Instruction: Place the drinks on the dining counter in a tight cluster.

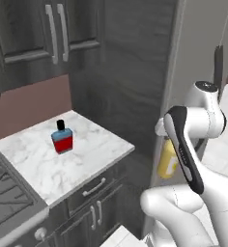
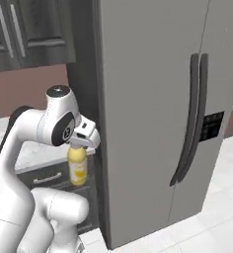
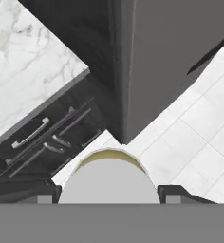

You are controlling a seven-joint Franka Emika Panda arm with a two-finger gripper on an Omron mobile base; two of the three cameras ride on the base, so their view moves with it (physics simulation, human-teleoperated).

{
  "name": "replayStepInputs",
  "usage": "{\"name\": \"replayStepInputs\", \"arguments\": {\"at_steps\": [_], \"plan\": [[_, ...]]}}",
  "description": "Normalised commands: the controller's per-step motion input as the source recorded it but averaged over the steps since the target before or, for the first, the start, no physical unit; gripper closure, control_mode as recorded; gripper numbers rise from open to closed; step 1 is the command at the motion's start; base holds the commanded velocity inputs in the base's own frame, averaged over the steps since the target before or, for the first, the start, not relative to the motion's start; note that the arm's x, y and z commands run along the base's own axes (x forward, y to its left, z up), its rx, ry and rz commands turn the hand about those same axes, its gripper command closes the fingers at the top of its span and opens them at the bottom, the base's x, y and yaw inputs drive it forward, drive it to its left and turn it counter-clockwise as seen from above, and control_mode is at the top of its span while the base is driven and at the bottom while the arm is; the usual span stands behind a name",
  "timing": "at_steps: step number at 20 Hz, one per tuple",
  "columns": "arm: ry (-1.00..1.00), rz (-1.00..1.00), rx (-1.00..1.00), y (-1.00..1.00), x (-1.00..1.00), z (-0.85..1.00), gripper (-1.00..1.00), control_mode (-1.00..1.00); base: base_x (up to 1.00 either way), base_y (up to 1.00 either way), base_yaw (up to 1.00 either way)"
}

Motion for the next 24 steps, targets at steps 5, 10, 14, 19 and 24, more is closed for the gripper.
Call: {"name": "replayStepInputs", "arguments": {"at_steps": [5, 10, 14, 19, 24], "plan": [[0.0, 0.0, 0.0, 0.0, 0.0, 0.0, 1.0, 1.0, -0.13, 0.06, -0.88], [0.0, 0.0, 0.0, 0.0, 0.0, 0.0, 1.0, 1.0, -0.1, 0.04, -0.9], [0.0, 0.0, 0.0, 0.0, 0.0, 0.0, 1.0, 1.0, -0.06, 0.03, -0.94], [0.0, 0.0, 0.0, 0.0, 0.0, 0.0, 1.0, 1.0, -0.01, 0.03, -0.97], [0.0, 0.0, 0.0, 0.0, 0.0, 0.0, 1.0, 1.0, 0.0, 0.01, -1.0]]}}
